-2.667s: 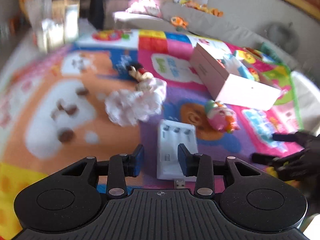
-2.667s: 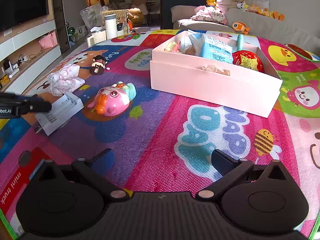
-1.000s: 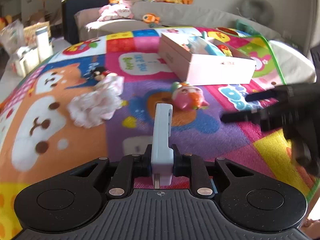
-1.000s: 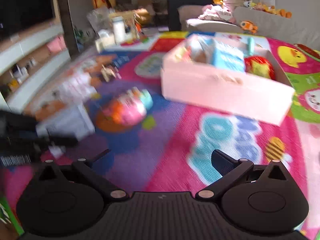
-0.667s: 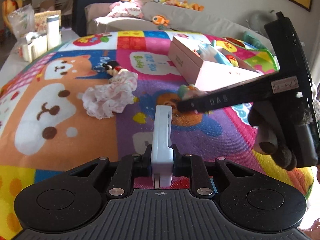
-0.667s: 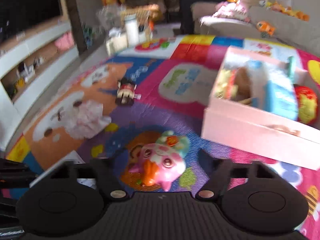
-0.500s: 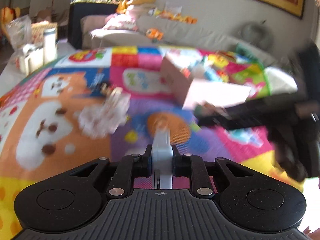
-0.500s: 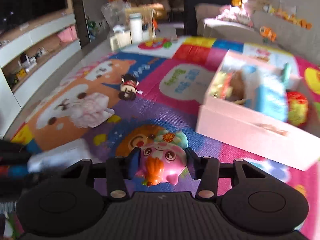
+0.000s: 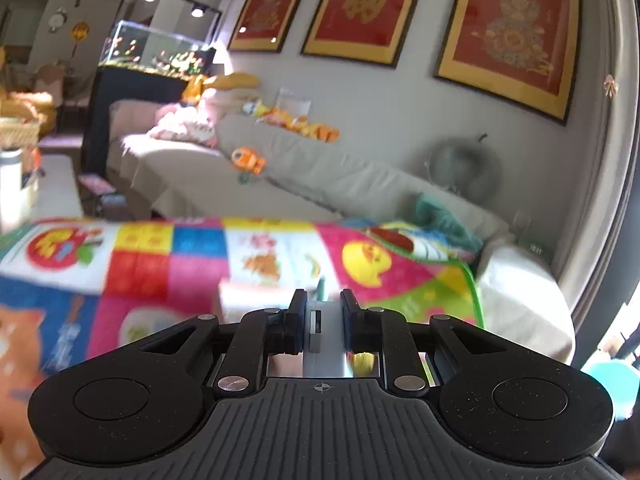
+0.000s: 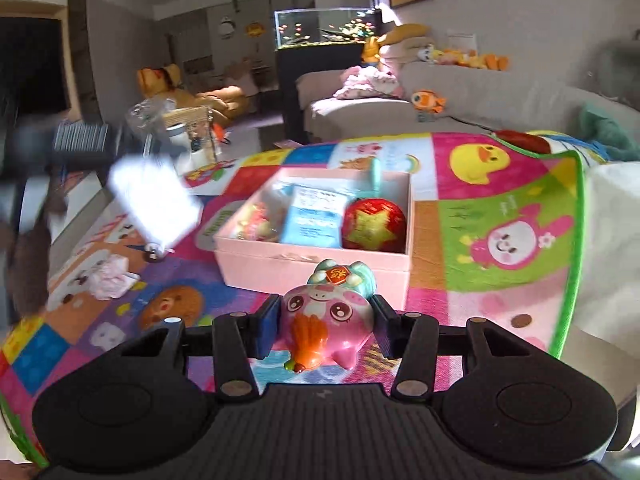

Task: Organize objects
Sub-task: 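Grasp the pink pig toy with the right tool and drop it into the box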

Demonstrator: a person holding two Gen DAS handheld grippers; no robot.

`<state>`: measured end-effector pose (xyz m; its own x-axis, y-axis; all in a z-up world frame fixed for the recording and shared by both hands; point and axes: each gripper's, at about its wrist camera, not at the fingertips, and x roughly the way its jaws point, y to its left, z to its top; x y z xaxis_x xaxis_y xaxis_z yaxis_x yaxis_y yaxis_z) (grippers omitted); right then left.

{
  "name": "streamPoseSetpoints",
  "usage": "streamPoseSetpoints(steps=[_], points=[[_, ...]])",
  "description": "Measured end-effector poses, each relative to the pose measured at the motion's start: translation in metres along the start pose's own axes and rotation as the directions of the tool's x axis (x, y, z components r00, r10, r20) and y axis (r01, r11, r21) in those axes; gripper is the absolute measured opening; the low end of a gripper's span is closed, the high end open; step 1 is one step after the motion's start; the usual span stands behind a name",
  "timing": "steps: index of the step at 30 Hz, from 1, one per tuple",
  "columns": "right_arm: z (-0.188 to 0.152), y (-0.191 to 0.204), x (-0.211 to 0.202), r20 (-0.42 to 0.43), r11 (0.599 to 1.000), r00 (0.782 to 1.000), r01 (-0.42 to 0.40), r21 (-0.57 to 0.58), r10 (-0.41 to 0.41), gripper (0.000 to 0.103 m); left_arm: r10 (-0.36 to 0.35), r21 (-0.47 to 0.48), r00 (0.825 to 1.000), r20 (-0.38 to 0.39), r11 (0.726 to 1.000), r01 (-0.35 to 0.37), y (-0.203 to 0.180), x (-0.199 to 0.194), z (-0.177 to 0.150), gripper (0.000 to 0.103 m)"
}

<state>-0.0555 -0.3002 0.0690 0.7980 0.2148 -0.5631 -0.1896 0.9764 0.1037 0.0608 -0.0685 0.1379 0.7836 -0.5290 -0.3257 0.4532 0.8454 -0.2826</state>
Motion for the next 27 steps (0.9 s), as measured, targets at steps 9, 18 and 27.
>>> streamPoseSetpoints(steps=[9, 18, 27], points=[[-0.003, -0.01, 0.017, -0.032, 1.0, 0.999, 0.021, 0.018, -0.021, 0.047, 0.077, -0.074, 0.984, 0.161, 0.995, -0.066, 0.016, 0.027, 0.003, 0.022], [0.071, -0.023, 0.054, 0.017, 0.996, 0.999, 0.034, 0.077, -0.035, 0.047, 0.016, 0.0, 0.996, -0.088, 1.0, -0.016, 0.04, -0.033, -0.078, 0.022], [0.169, 0.004, 0.199, -0.119, 0.98, 0.993, 0.045, 0.196, -0.022, 0.047, 0.095, -0.091, 0.992, -0.086, 0.991, -0.103, 0.095, -0.11, -0.121, 0.022]])
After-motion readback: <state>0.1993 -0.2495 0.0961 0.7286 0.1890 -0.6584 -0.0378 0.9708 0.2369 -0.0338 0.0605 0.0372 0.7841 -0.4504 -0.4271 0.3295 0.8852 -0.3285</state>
